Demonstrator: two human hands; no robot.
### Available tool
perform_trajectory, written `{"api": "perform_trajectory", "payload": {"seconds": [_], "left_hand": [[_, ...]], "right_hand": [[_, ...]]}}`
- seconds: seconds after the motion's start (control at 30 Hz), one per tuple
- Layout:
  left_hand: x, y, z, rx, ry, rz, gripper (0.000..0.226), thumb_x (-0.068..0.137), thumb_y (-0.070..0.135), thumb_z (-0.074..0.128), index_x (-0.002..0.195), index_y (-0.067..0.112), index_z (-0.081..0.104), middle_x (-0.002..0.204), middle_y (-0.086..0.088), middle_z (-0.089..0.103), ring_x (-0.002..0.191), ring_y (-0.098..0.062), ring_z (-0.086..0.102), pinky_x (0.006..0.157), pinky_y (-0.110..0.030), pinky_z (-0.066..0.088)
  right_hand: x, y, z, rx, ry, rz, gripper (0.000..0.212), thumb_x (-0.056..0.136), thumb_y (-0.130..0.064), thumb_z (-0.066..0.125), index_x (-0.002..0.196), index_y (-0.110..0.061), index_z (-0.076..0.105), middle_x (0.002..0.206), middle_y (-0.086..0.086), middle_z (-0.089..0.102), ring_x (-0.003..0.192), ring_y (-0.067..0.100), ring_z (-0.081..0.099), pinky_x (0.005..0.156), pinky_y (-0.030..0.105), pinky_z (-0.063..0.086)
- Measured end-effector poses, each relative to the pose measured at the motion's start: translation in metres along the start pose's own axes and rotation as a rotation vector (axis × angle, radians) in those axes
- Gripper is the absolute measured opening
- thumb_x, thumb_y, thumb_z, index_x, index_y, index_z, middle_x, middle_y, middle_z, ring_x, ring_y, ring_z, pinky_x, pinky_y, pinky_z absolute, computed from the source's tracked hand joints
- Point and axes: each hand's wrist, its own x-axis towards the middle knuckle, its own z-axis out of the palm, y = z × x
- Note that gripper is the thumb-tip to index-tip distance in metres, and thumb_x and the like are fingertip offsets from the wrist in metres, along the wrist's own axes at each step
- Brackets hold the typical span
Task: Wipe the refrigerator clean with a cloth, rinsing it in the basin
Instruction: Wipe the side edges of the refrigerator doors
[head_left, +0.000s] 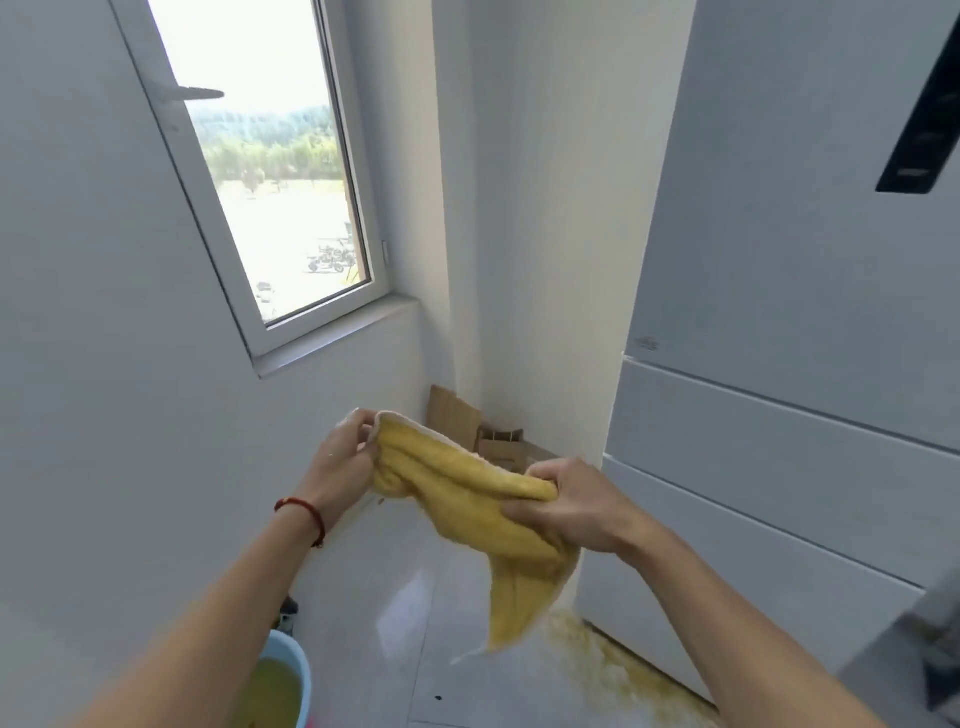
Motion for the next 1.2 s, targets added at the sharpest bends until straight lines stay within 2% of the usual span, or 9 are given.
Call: {"api": "perform_trajectory", "payload": {"seconds": [0.13, 0.27, 0.37, 0.47, 0.57, 0.63, 0.87, 1.03, 1.2], "left_hand": [[-0.020, 0.056, 0.073, -0.285, -0.041, -0.024, 0.018, 0.106, 0.010, 0.051, 0.115, 0.017, 0.065, 0.096, -0.013, 0.073, 0.083, -0.025, 0.066, 0.071, -0.038, 0.053], [-0.061, 0.099, 0.159, -0.744, -0.363, -0.340, 0.037, 0.104, 0.041, 0.051, 0.116, 0.010, 0.068, 0.101, -0.014, 0.068, 0.081, -0.024, 0.070, 0.069, -0.036, 0.057], [-0.122, 0.070, 0.232, -0.644, -0.665, -0.629, 0.031, 0.100, 0.020, 0.062, 0.118, -0.004, 0.066, 0.110, -0.021, 0.072, 0.096, -0.036, 0.072, 0.078, -0.049, 0.061], [-0.144, 0.060, 0.287, -0.483, -0.746, -0.663, 0.017, 0.098, 0.003, 0.061, 0.110, -0.008, 0.066, 0.098, -0.021, 0.071, 0.087, -0.031, 0.072, 0.077, -0.044, 0.063], [-0.138, 0.062, 0.310, -0.560, -0.791, -0.620, 0.024, 0.096, -0.009, 0.057, 0.119, -0.005, 0.062, 0.106, -0.025, 0.069, 0.094, -0.036, 0.068, 0.079, -0.046, 0.063], [-0.130, 0.061, 0.318, -0.564, -0.875, -0.596, 0.041, 0.093, -0.019, 0.051, 0.127, 0.002, 0.060, 0.119, -0.025, 0.068, 0.108, -0.041, 0.067, 0.086, -0.051, 0.060], [-0.110, 0.045, 0.356, -0.075, -0.869, -0.337, 0.030, 0.096, -0.007, 0.057, 0.121, 0.008, 0.059, 0.110, -0.020, 0.071, 0.100, -0.034, 0.071, 0.091, -0.058, 0.058], [-0.125, 0.053, 0.383, -0.125, -0.679, -0.335, 0.049, 0.091, -0.004, 0.069, 0.125, 0.014, 0.039, 0.095, -0.016, 0.065, 0.079, -0.029, 0.066, 0.074, -0.047, 0.060], [-0.134, 0.078, 0.386, -0.256, -0.872, -0.217, 0.046, 0.086, -0.008, 0.073, 0.123, 0.018, 0.064, 0.105, -0.015, 0.071, 0.083, -0.017, 0.072, 0.074, -0.028, 0.057]], "right_hand": [[-0.052, 0.041, -0.082, 0.564, 0.158, 0.031, 0.045, 0.079, -0.032, 0.091, 0.117, -0.021, 0.070, 0.104, 0.004, 0.077, 0.090, 0.018, 0.076, 0.077, 0.034, 0.062], [-0.115, 0.104, -0.130, 1.214, 0.029, 0.239, 0.065, 0.102, -0.061, 0.053, 0.138, -0.008, 0.064, 0.131, 0.024, 0.068, 0.123, 0.039, 0.066, 0.107, 0.052, 0.050], [-0.171, 0.162, -0.104, 1.131, 0.076, 0.499, 0.041, 0.106, -0.029, 0.059, 0.122, 0.008, 0.069, 0.117, 0.028, 0.072, 0.110, 0.040, 0.072, 0.099, 0.050, 0.057], [-0.231, 0.224, -0.115, 1.069, 0.305, 0.686, 0.026, 0.096, 0.000, 0.064, 0.113, 0.019, 0.065, 0.103, 0.031, 0.073, 0.088, 0.037, 0.076, 0.078, 0.046, 0.065], [-0.278, 0.250, -0.129, 1.148, 0.406, 0.653, 0.044, 0.103, -0.033, 0.060, 0.126, 0.002, 0.071, 0.124, 0.024, 0.071, 0.112, 0.036, 0.068, 0.100, 0.048, 0.055], [-0.298, 0.255, -0.120, 0.983, 0.319, 0.734, 0.049, 0.098, -0.049, 0.063, 0.123, -0.010, 0.075, 0.115, 0.015, 0.076, 0.106, 0.029, 0.071, 0.097, 0.043, 0.056], [-0.336, 0.264, -0.113, 0.655, 0.634, 0.848, 0.058, 0.084, -0.025, 0.087, 0.132, -0.011, 0.059, 0.114, 0.007, 0.076, 0.101, 0.022, 0.074, 0.082, 0.039, 0.061], [-0.360, 0.257, -0.126, 0.564, 0.801, 0.815, 0.066, 0.085, -0.021, 0.086, 0.132, -0.031, 0.041, 0.106, 0.016, 0.071, 0.093, 0.019, 0.070, 0.085, 0.034, 0.054], [-0.380, 0.277, -0.171, 0.456, 0.526, 0.719, 0.048, 0.082, -0.004, 0.085, 0.123, -0.020, 0.065, 0.118, 0.021, 0.072, 0.103, 0.024, 0.071, 0.101, 0.045, 0.056]]}}
